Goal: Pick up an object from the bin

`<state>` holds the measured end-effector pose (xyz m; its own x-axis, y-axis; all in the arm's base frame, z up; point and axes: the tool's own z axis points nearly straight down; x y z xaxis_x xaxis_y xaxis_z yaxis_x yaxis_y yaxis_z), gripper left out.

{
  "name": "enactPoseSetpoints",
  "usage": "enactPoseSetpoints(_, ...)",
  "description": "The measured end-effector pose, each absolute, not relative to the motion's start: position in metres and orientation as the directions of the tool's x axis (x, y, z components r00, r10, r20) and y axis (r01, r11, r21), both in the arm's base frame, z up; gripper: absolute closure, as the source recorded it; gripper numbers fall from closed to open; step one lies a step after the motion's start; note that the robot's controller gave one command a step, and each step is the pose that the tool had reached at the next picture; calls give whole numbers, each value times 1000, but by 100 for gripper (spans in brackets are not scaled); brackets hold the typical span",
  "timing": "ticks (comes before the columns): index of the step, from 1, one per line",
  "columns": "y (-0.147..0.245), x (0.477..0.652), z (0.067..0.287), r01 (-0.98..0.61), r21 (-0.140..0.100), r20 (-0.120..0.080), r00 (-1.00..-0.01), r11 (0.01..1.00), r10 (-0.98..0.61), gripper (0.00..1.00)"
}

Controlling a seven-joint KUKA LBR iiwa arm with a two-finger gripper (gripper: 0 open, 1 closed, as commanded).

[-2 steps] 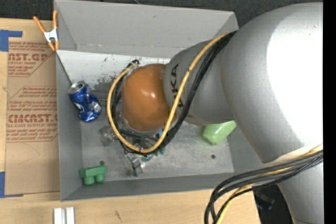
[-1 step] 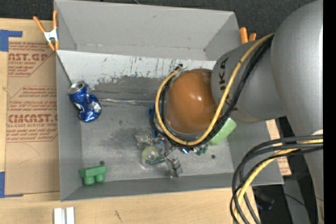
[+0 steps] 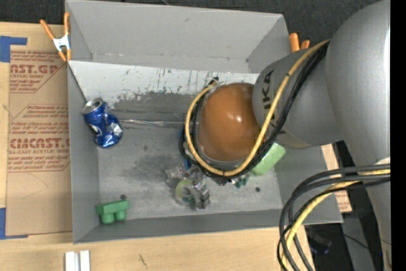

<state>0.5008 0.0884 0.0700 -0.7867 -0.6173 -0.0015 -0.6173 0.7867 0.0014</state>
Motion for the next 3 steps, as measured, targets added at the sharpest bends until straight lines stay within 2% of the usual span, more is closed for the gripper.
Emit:
enactPoseSetpoints(1, 80, 525, 178, -633, -5, -9, -774, 774, -633, 100)
enactPoseSetpoints(2, 99, 518, 313, -671, -5, -11, -742, 742, -671, 100)
enactPoseSetpoints(3, 97, 537, 309, -865, -2, -4, -502, 502, -865, 100)
